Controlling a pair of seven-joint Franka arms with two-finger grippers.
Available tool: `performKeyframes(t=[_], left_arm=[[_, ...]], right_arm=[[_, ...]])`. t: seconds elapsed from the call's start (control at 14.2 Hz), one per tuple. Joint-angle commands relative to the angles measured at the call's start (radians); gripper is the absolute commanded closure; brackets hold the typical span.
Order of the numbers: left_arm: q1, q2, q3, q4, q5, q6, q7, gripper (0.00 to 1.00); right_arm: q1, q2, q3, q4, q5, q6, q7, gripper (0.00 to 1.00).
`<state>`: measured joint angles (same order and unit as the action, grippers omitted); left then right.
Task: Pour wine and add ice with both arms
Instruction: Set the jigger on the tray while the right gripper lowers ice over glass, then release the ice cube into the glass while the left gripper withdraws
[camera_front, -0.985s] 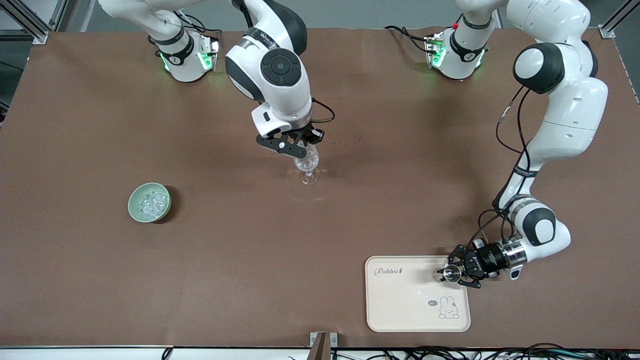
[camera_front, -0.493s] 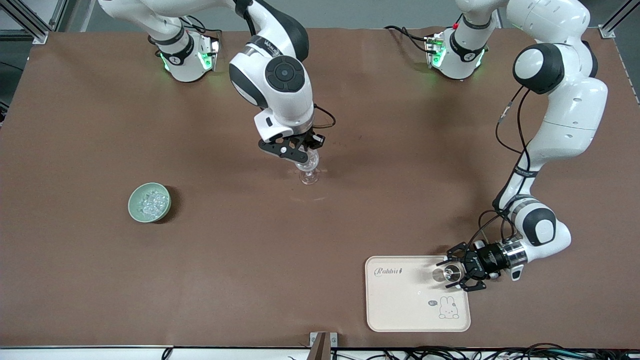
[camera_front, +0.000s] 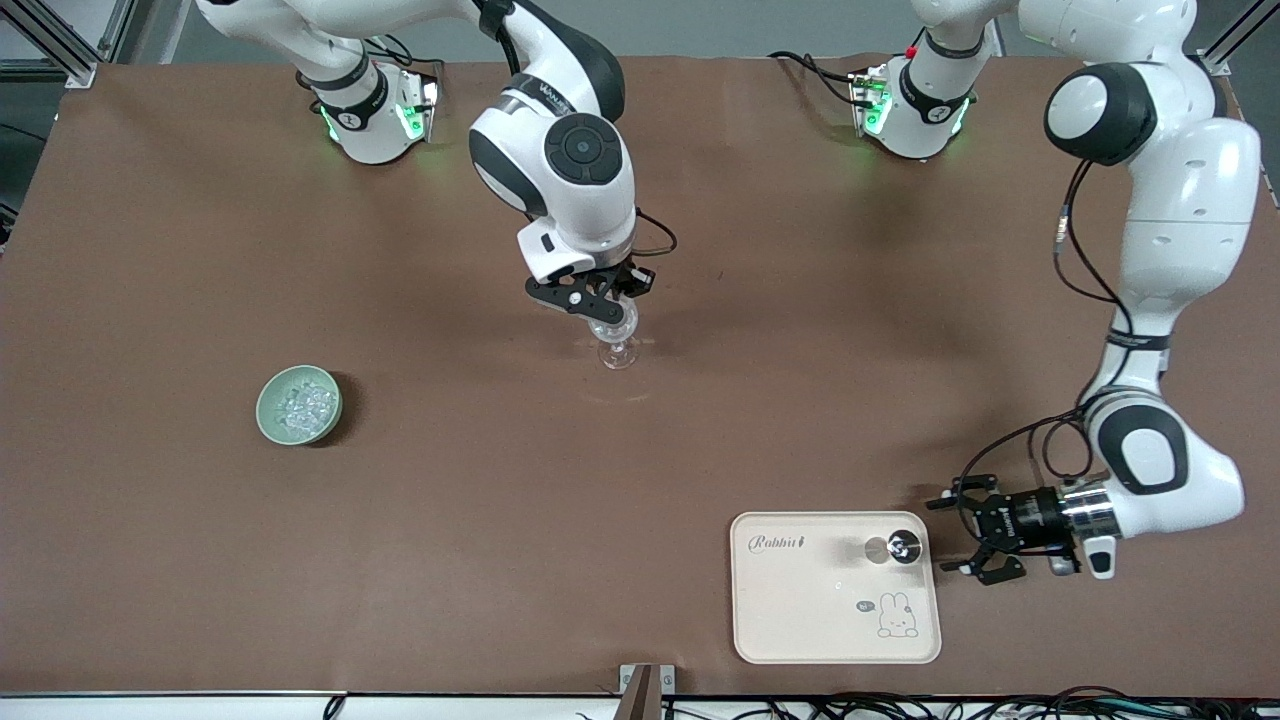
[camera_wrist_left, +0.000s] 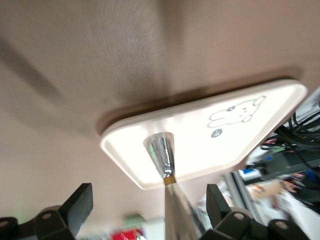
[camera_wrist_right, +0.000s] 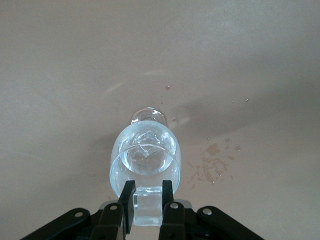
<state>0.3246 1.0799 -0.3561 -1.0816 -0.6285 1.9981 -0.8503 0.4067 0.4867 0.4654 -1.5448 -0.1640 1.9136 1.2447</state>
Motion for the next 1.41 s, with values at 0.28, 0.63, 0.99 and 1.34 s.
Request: performKeyframes(t=[0.28,0.63,0.99,1.34], left_arm=[[-0.027,-0.277,-0.009,-0.04,0.467,-0.247,0.019,0.0],[-0.076,-0.406,-0.11,-0.04,0.746,-0.352,0.14,0.0],[-0.125,-0.537,-0.138,-0.04,0.854,-0.447,0.261,0.0],[-0.09,-0.665,-0.182,-0.05,0.865,-0.538,0.433,0.0]], right_arm=[[0.0,0.007,0.002,0.0,-0.031,0.01,0.024,0.9],[0.0,0.007,0.002,0.003,-0.029,0.007,0.025,0.52],[-0.008,0.0,0.002,0.04,-0.022,-0.007,0.019,0.27],[-0.116,-0.106,0.001,0.107,-0.09,-0.16,-0.058,0.0]])
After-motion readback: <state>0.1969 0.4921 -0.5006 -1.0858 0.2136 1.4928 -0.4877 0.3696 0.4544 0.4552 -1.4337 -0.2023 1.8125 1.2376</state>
